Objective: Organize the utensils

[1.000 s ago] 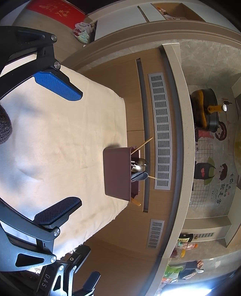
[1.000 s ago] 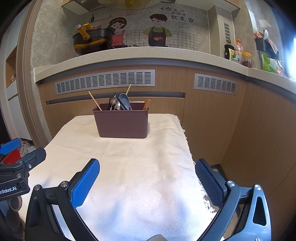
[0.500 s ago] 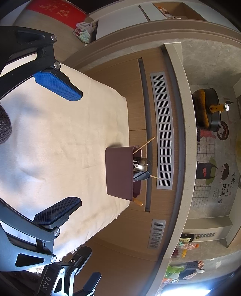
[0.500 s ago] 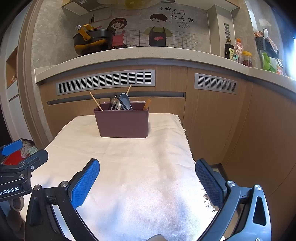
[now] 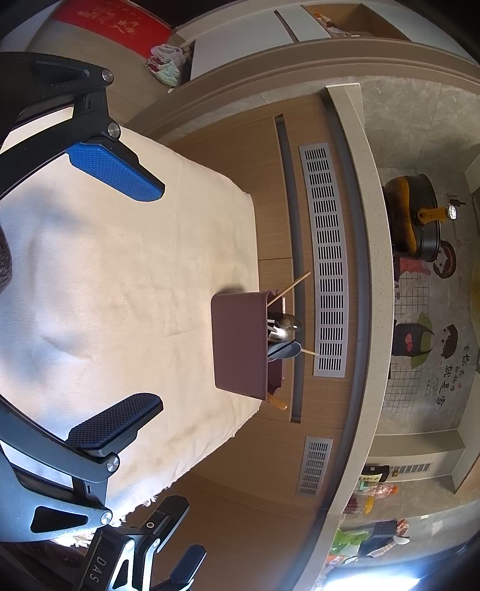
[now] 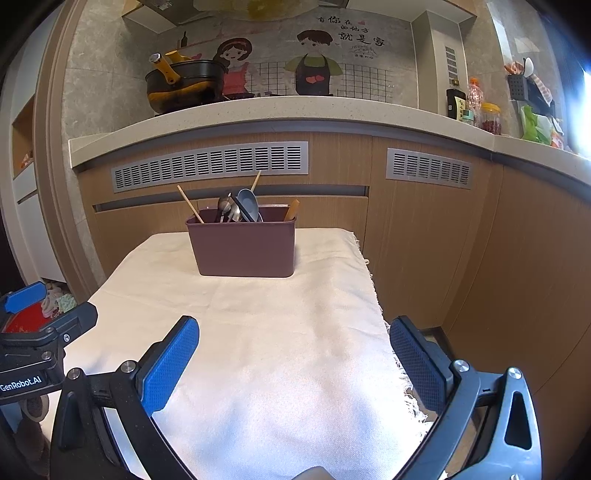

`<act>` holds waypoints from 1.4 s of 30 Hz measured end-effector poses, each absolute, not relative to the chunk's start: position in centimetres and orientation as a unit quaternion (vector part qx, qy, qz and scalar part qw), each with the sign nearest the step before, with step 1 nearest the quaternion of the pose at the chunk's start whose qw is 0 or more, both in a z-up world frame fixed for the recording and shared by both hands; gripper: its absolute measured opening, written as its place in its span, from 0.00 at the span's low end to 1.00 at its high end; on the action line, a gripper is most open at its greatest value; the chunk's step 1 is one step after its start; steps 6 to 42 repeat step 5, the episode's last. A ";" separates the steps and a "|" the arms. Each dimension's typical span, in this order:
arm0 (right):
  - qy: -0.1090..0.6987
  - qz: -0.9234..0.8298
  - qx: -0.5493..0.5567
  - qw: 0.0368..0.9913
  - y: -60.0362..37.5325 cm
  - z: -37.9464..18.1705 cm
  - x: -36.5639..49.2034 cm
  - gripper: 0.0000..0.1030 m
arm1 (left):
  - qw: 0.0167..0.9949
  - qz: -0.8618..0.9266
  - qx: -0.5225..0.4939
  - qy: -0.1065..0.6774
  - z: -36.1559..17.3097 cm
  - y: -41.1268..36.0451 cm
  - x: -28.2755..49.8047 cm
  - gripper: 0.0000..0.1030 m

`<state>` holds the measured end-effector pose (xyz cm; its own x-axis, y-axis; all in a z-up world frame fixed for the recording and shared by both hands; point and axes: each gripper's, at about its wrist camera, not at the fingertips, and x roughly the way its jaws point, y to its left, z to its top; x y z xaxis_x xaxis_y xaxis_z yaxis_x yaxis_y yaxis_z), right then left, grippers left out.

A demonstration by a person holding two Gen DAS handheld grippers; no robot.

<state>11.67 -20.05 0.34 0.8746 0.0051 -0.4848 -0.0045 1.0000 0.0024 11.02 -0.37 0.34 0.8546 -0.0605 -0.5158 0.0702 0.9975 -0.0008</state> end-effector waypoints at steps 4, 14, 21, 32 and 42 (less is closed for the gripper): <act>0.251 0.003 0.001 0.968 -20.1 0.4 11.6 1.00 | 0.963 -0.030 0.009 0.268 0.2 -0.4 10.9 1.00; 0.250 0.004 0.001 0.968 -20.1 0.4 11.6 1.00 | 0.963 -0.031 0.009 0.267 0.2 -0.4 10.9 1.00; 0.250 0.004 0.001 0.968 -20.1 0.4 11.6 1.00 | 0.963 -0.031 0.009 0.267 0.2 -0.4 10.9 1.00; 0.250 0.004 0.001 0.968 -20.1 0.4 11.6 1.00 | 0.963 -0.031 0.009 0.267 0.2 -0.4 10.9 1.00; 0.250 0.004 0.001 0.968 -20.1 0.4 11.6 1.00 | 0.963 -0.031 0.009 0.267 0.2 -0.4 10.9 1.00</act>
